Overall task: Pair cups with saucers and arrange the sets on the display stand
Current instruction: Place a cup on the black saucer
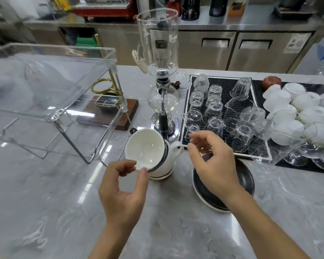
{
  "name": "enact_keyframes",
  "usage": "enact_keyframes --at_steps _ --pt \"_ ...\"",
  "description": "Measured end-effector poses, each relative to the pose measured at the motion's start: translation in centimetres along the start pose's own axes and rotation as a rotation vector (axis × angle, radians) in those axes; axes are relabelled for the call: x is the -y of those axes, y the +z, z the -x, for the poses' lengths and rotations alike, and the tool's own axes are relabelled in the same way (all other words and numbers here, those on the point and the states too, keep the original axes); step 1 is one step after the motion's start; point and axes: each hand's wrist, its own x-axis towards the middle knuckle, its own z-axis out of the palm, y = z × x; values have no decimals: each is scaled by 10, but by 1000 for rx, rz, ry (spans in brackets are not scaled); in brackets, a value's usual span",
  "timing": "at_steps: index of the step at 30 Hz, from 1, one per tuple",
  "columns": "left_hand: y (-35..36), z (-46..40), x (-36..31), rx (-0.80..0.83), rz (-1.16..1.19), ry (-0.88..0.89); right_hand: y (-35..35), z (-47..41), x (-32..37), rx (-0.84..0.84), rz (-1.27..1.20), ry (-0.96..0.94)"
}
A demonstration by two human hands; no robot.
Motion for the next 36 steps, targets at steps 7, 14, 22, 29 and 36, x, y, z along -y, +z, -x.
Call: enact_keyframes --at_steps 7,14,22,29,36 --pt "-3 -12 19 88 -10 -134 21 -10 5 240 31 7" --pt "-2 -13 25 246 34 -242 28 -13 2 483 127 9" --pt "-4 -19 34 318 27 -206 38 -17 0 537 161 4" --pt "-5 -23 37 319 63 -205 43 -13 0 483 138 36" --pt "-9 -26 30 310 62 -177 41 -8 9 439 116 40"
